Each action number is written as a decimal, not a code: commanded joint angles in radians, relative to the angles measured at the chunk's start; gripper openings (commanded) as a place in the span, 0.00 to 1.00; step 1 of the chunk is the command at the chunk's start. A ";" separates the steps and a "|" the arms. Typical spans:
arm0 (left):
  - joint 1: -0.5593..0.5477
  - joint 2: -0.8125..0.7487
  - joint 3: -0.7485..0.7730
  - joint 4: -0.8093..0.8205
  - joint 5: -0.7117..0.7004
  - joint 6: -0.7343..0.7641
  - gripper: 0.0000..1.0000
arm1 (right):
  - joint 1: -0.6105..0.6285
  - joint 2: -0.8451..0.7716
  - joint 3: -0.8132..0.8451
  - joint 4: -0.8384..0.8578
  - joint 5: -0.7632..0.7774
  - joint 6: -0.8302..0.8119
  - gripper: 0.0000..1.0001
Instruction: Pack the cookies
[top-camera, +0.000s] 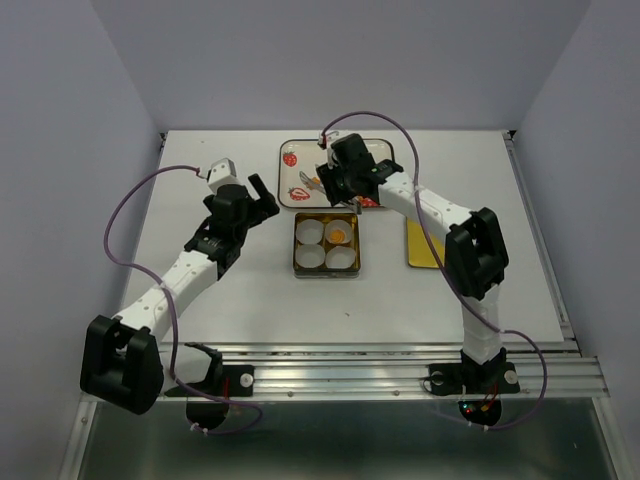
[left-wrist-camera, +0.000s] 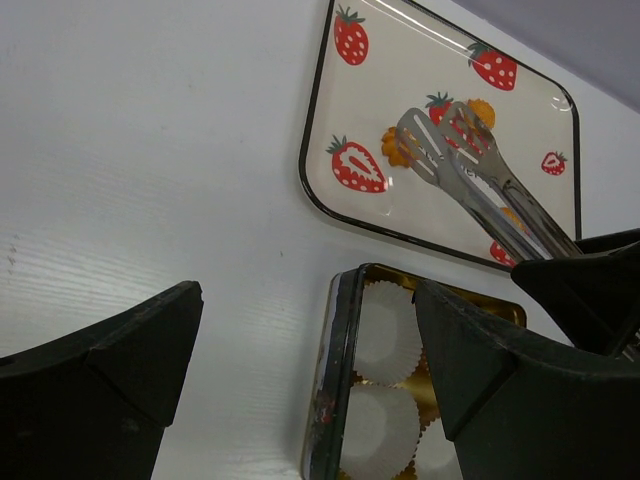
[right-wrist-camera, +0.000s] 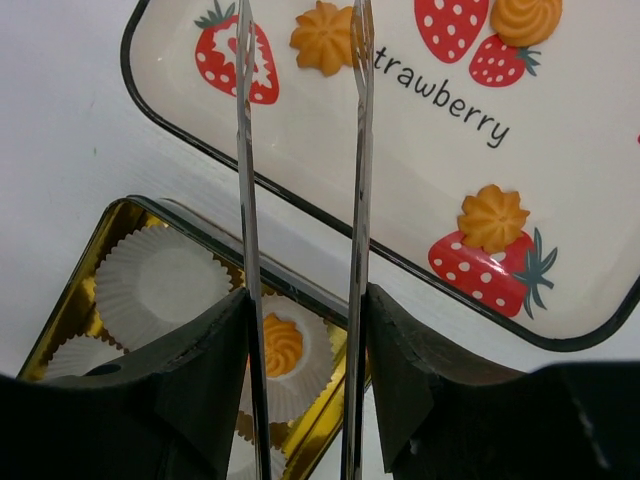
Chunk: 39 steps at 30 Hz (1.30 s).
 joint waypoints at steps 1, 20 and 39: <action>0.008 0.009 0.055 0.023 -0.002 -0.002 0.99 | -0.006 0.015 0.071 0.041 -0.022 -0.009 0.54; 0.008 0.040 0.079 0.012 -0.002 0.010 0.99 | -0.006 0.092 0.108 0.039 0.038 -0.010 0.57; 0.009 0.088 0.108 0.012 0.004 0.012 0.99 | -0.006 0.143 0.135 0.019 0.037 -0.056 0.56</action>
